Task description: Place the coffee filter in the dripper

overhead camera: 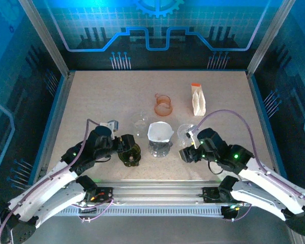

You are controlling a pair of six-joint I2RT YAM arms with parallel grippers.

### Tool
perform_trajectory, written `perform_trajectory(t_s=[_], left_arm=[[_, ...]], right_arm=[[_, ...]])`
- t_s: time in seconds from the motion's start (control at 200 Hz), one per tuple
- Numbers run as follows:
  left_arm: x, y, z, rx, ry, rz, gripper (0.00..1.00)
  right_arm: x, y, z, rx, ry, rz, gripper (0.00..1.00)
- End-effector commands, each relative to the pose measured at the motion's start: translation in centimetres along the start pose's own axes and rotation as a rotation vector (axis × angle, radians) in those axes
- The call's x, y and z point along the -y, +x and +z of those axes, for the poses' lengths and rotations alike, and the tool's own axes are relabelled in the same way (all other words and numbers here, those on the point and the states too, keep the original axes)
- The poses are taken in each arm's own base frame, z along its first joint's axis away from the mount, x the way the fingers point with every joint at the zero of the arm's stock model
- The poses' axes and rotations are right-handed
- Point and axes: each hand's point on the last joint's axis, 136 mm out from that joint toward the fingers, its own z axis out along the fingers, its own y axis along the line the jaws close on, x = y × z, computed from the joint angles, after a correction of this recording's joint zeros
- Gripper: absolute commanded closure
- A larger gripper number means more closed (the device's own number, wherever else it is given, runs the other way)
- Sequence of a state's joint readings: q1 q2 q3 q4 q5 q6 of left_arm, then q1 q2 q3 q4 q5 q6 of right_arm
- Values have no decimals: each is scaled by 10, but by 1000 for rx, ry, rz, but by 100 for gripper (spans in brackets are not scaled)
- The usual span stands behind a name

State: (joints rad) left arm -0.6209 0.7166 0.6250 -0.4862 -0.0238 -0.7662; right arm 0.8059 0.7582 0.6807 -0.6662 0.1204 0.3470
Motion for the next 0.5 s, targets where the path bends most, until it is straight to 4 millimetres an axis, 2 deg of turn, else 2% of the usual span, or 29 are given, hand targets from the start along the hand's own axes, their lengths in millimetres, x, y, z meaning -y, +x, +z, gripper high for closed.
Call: perform_trajectory(t_s=[0.0,0.155,0.495], left_arm=[[-15,3,3,-7,-17,-83,32],[-20,1,1,7,-5,-121,34],[-22,2,-4,9,-7,-134,33]], right_arm=[[-15,8,17,21,-100,49,33],[-27,24,48,32,-168,72,36],[-39,29,92,48,-224,56,37]])
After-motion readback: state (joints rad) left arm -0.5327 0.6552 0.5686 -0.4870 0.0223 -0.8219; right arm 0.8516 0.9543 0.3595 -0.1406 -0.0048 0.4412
